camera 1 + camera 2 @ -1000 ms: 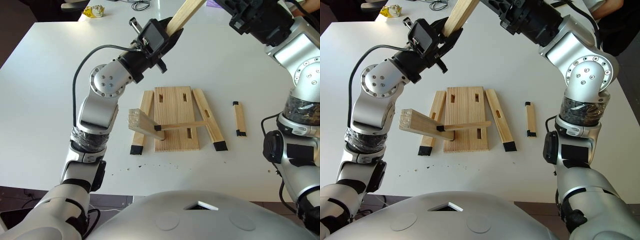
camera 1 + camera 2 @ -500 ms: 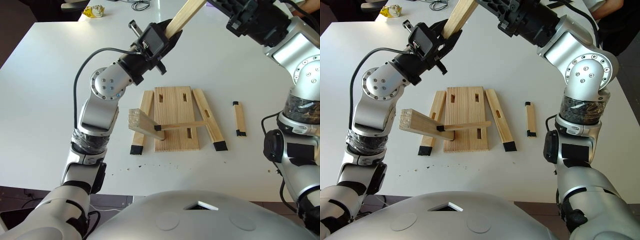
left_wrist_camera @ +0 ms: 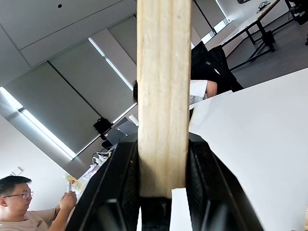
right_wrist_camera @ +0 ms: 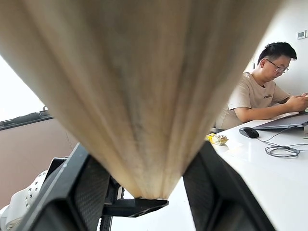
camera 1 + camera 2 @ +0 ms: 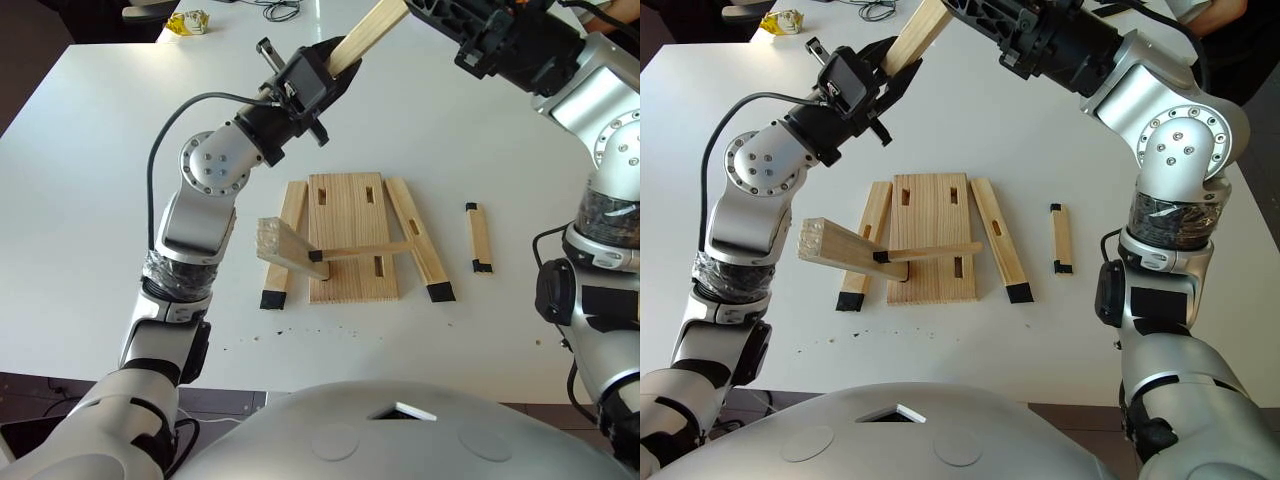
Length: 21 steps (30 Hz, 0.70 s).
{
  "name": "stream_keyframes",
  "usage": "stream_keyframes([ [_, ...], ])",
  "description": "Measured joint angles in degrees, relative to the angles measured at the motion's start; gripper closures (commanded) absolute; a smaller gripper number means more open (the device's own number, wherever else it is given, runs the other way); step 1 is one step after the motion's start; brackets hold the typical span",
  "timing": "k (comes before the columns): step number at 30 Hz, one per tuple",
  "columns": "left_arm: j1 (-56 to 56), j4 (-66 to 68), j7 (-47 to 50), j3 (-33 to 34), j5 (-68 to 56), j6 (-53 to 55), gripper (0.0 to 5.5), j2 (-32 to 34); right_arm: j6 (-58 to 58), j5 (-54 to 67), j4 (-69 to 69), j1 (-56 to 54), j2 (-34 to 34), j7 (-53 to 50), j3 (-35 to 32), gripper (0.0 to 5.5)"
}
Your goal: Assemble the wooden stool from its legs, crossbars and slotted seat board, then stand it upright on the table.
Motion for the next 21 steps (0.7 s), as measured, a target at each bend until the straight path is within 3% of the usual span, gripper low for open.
stream_keyframes([
  [5,-0.65,0.71,0.0,0.08,1.03,-0.5,4.41,0.02,-0.17,-0.73,-0.85,0.51,-0.44,0.33,0.25,3.42],
  [6,-0.65,0.72,-0.05,0.08,1.04,-0.45,4.04,0.02,-0.19,-0.89,-0.95,0.56,-0.45,0.35,0.28,3.43],
  [17,4.39,0.84,-2.55,1.94,-1.4,7.58,2.2,1.79,0.15,-1.51,-2.29,2.12,0.27,1.49,-0.55,3.46],
  [21,5.3,6.2,-2.51,2.93,-0.56,7.56,1.82,3.6,-0.36,-3.9,-2.33,1.89,-4.45,3.03,-1.42,3.46],
])
